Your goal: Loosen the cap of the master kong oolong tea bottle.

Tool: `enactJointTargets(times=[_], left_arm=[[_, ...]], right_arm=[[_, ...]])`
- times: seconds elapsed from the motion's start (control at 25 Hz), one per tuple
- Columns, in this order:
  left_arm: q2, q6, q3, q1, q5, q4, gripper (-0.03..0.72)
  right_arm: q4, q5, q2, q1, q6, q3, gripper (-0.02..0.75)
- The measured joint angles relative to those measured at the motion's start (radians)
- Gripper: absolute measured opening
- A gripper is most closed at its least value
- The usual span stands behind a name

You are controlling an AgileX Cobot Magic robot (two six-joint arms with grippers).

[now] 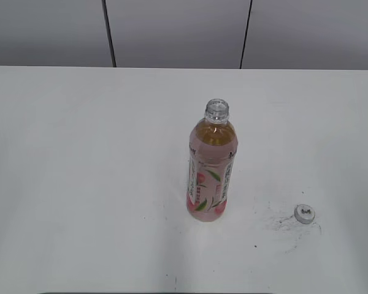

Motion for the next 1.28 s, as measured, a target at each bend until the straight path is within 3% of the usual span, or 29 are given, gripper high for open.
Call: enactJointTargets(times=[0.28,0.56,0.84,1.28], left_arm=[[-0.126,0.102,0.024,0.000,0.041,0.000,0.438],[-0.211,0.125,0.100,0.000,-0.029,-0.021,0.426],[-0.293,0.255,0.118,0.000,-0.074,-0.126,0.423],[-0.348,0.271,0.118,0.000,-0.076,-0.138,0.384]], right_arm=[[0.000,-0.076,-0.367,0.000,-0.053,0.122,0.545],[0.000,-0.109,-0.624,0.000,-0.060,0.144,0.545],[0.000,-0.112,-0.650,0.000,-0.061,0.144,0.545],[-0.001,-0.113,-0.650,0.000,-0.061,0.144,0.545]])
